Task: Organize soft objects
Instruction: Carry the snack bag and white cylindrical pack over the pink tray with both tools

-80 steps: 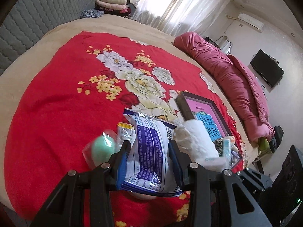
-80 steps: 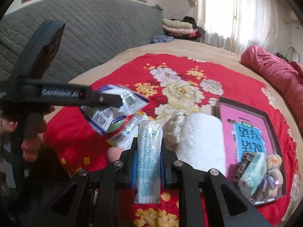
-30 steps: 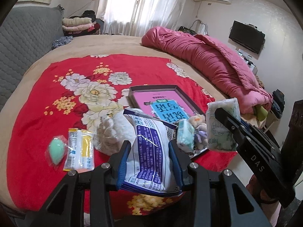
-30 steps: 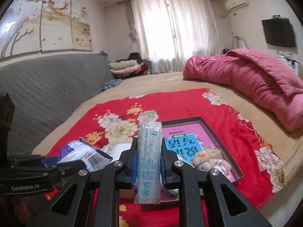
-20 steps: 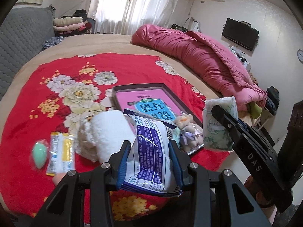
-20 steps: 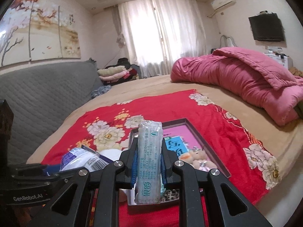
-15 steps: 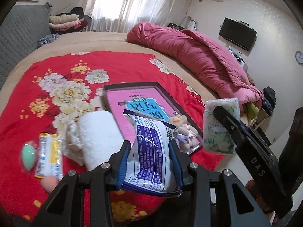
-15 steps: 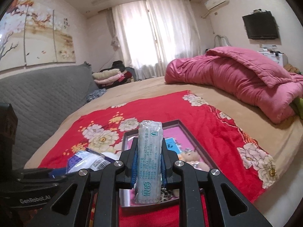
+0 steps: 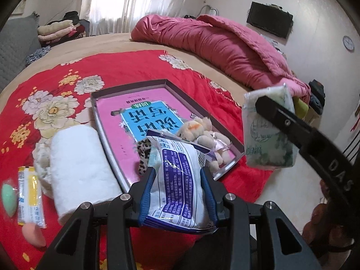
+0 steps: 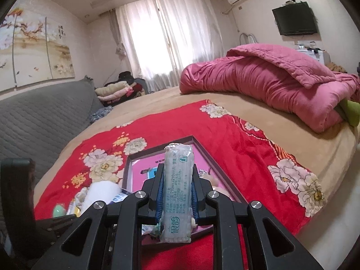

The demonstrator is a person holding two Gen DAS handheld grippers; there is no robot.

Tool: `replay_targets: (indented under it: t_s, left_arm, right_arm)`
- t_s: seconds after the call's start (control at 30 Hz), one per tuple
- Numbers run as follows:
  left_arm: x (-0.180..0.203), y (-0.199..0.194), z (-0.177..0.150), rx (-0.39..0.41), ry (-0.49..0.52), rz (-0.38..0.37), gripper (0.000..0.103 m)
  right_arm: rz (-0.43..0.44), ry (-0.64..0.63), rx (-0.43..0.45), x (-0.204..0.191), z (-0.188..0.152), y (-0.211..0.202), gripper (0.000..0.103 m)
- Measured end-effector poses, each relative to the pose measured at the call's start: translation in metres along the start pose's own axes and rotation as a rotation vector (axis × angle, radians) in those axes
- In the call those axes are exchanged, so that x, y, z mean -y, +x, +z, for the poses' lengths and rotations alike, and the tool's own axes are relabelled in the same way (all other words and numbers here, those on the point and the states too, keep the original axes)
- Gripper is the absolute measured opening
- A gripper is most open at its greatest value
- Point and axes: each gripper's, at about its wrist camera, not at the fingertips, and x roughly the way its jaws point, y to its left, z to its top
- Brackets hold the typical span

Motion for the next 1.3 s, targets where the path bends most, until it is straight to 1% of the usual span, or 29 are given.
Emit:
replay_targets:
  t_s: [0.2,0.33,0.77,1.2,1.3]
  left_arm:
    - [0.0,0.019,-0.001,-0.018,0.013,0.007,0.041]
    - [-0.008,0.029,0.001,-0.025,-0.007,0.011,0.041]
    - [-0.02,0.046,0.009,-0.005,-0.012,0.01,0.041]
    - [-0.025,0.059,0.017,0.004,-0.003,0.001,0.041]
    - [-0.025,0.059,0.017,0.005,-0.004,-0.002,0.041]
  right_arm:
    - [-0.015,0.002,-0.022,0.006,-0.004,0.01,0.021]
    - [-0.026,0.007,-0.048,0.011,-0.008,0.019,0.021]
    - [-0.051,0.001,-0.129,0.023,-0.015,0.054,0.021]
    - [-0.113,-0.015,-0.192,0.031,-0.018,0.088,0.021]
    - [-0.147,-0.039,-0.194,0.03,-0.02,0.093,0.021]
